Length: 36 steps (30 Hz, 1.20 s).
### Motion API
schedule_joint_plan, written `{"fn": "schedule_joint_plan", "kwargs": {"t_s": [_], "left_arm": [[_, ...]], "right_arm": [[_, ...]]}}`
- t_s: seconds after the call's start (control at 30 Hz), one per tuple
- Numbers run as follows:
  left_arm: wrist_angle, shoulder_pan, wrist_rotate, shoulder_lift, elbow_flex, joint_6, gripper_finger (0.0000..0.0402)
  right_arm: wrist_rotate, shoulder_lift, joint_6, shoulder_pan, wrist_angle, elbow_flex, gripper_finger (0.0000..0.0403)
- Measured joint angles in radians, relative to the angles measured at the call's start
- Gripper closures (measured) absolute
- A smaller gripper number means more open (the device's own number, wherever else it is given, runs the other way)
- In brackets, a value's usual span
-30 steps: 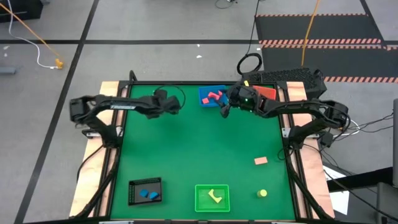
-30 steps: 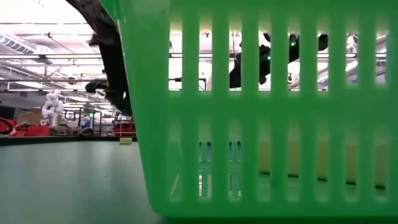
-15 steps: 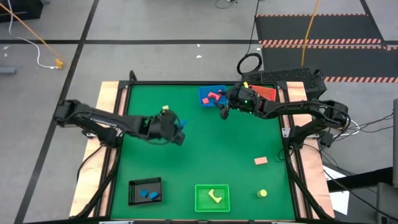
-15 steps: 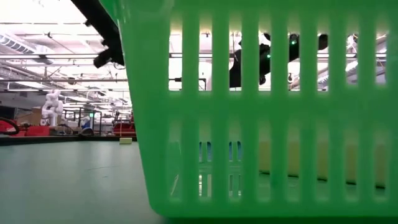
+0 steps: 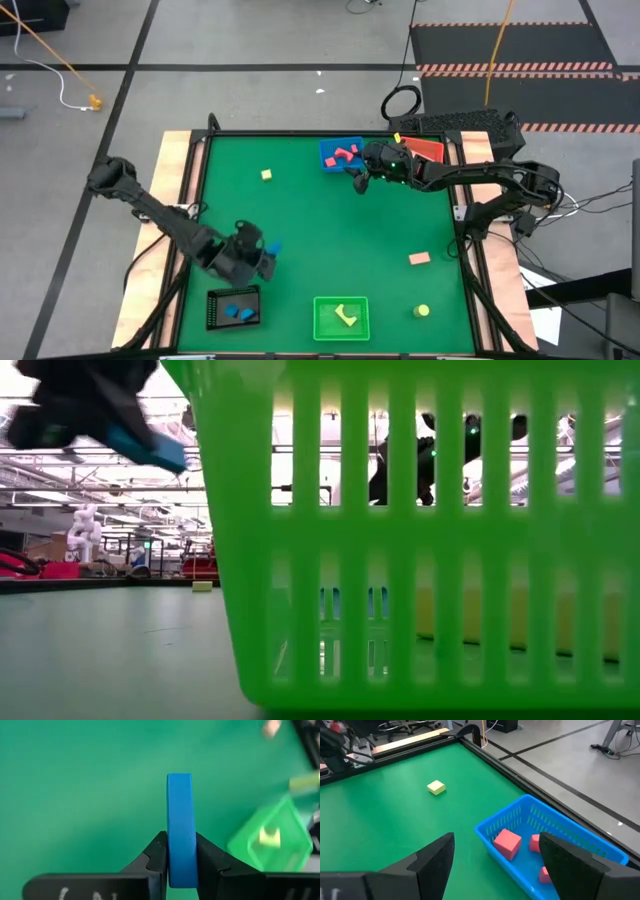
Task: Sort & place blocks by color
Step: Put the blue block into the black bin
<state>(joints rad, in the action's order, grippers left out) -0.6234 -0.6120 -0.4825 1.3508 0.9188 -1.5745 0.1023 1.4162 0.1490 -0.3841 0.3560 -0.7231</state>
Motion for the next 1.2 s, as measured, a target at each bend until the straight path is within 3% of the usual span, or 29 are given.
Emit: {"fn": "schedule_joint_plan", "kwargs": {"t_s": [0.3,0.53,0.9,1.2], "left_arm": [[-0.071,-0.22,0.16,0.011,0.0,-0.296,0.0331],[-0.096,-0.303,0.335,0.011,0.0,-0.498,0.0344],[-0.111,-0.325,0.343,0.011,0.0,-0.638,0.032],[-0.104,-0.325,0.336,0.011,0.0,-0.625,0.0317]], "right_arm": [[0.0,0.0,-0.001,0.014,0.005,0.0,0.0122],[0.0,0.0,-0.009,0.015,0.005,0.0,0.0122],[0.0,0.0,-0.016,0.015,0.005,0.0,0.0122],[0.0,0.0,-0.038,0.015,0.005,0.0,0.0122]]}}
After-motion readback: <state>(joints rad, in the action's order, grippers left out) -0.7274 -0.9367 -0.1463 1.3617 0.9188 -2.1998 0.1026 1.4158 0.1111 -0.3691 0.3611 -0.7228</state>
